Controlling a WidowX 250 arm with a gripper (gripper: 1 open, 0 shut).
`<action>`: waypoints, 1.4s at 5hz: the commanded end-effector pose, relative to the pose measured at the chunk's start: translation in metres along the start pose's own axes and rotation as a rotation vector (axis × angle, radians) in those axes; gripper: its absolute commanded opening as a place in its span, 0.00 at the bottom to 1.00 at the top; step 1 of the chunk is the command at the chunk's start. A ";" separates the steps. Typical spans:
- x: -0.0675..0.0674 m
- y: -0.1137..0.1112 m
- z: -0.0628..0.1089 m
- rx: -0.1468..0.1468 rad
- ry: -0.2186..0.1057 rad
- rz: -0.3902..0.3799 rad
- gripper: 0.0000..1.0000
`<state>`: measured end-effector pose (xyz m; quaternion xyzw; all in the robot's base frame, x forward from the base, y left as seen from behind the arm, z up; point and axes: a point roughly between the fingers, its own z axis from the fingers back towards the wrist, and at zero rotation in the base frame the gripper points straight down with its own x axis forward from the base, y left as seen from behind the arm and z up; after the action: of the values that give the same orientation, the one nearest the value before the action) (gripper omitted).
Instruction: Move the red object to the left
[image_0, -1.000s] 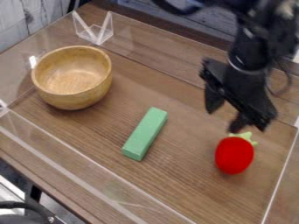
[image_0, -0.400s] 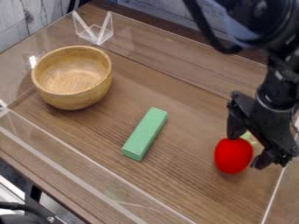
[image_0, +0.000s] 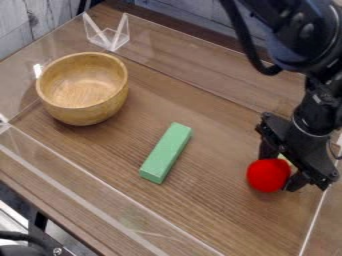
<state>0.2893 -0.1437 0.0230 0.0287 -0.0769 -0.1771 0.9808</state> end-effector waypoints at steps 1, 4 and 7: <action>0.012 -0.008 0.023 -0.001 -0.051 0.008 0.00; 0.029 0.068 0.092 0.082 -0.132 0.142 0.00; 0.018 0.159 0.076 0.179 -0.080 0.443 0.00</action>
<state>0.3409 -0.0056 0.0969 0.0925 -0.1077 0.0441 0.9889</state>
